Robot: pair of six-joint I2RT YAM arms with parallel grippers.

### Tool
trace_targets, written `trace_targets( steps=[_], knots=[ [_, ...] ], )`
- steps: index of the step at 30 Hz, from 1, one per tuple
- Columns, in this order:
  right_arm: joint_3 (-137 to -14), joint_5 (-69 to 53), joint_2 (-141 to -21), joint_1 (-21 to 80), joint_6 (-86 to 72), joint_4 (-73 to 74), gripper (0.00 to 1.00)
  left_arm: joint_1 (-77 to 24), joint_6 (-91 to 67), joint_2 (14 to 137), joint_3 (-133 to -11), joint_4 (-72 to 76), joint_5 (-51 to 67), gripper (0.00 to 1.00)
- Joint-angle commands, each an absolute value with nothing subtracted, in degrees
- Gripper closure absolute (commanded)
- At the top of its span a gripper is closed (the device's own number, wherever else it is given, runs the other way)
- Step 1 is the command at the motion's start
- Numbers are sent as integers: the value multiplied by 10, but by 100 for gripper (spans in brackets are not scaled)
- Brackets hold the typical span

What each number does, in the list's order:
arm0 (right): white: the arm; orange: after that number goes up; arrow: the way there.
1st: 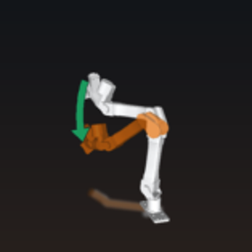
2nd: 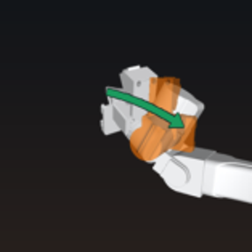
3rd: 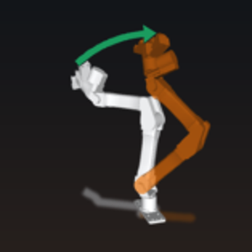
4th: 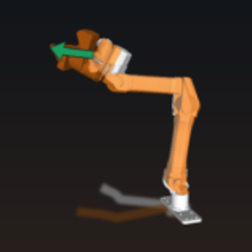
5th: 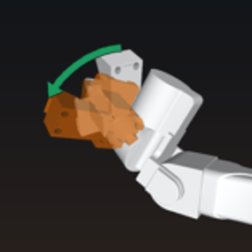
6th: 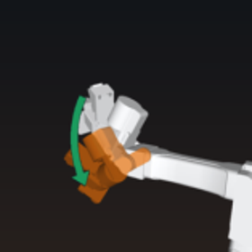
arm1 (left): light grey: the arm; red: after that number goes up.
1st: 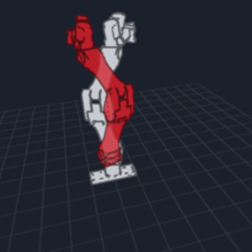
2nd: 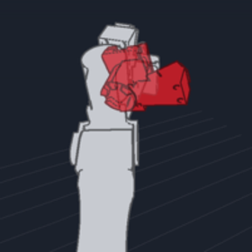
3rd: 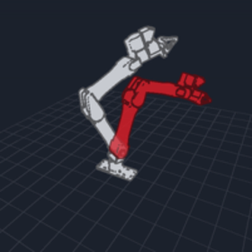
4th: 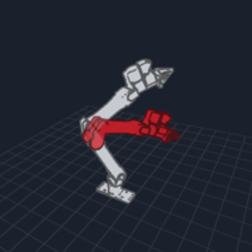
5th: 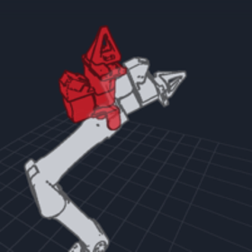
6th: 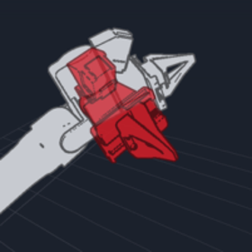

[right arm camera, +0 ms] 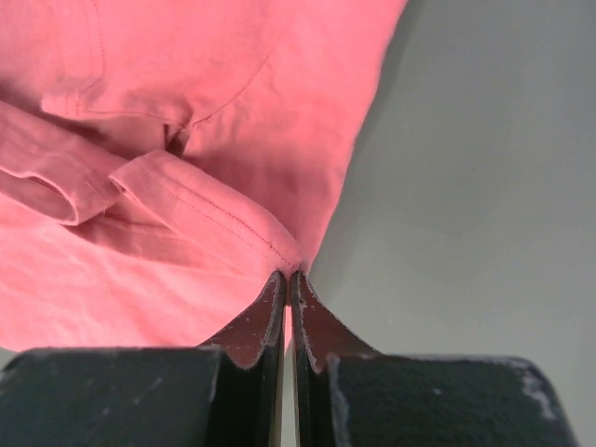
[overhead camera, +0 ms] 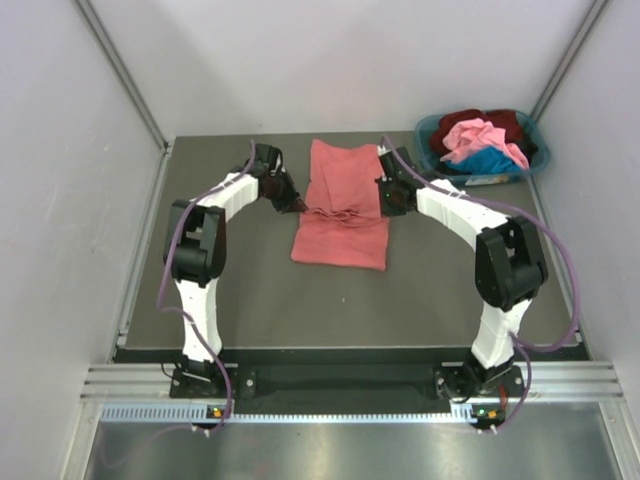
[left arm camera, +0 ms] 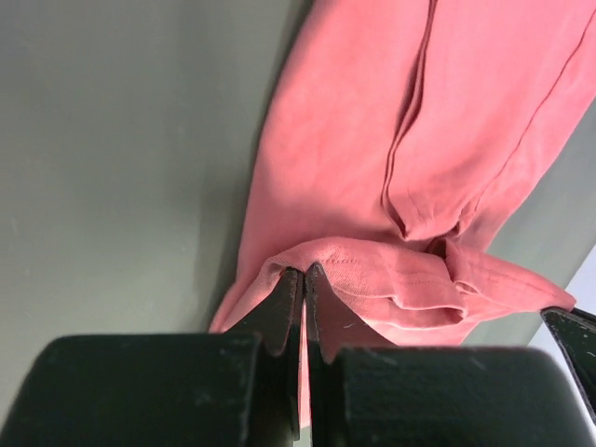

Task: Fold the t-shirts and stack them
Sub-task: Fold the tshirt

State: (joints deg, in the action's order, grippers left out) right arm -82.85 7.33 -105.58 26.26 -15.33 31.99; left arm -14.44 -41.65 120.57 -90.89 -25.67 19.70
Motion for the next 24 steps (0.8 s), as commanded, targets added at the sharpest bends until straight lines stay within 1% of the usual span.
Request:
trace_targets(
  steps=[1,11,17,19,20,22,24],
  knots=[
    [-863,71,-1075,246,-145,308,100,-134,-411,1215,-944,-228,200,100],
    [-882,105,-1100,234,-156,324,100,-130,-405,1237,-981,-216,207,100],
    [-897,105,-1118,228,-156,322,100,-125,-401,1268,-1021,-242,203,100],
    [-903,117,-1122,228,-156,322,97,-124,-400,1274,-1027,-244,200,100],
    [-905,121,-1124,227,-154,319,93,-123,-400,1276,-1033,-245,200,100],
    [-912,127,-1130,226,-149,316,91,-121,-400,1282,-1041,-250,197,100],
    [-925,125,-1134,225,-142,313,83,-120,-400,1285,-1047,-250,199,99]
  ],
)
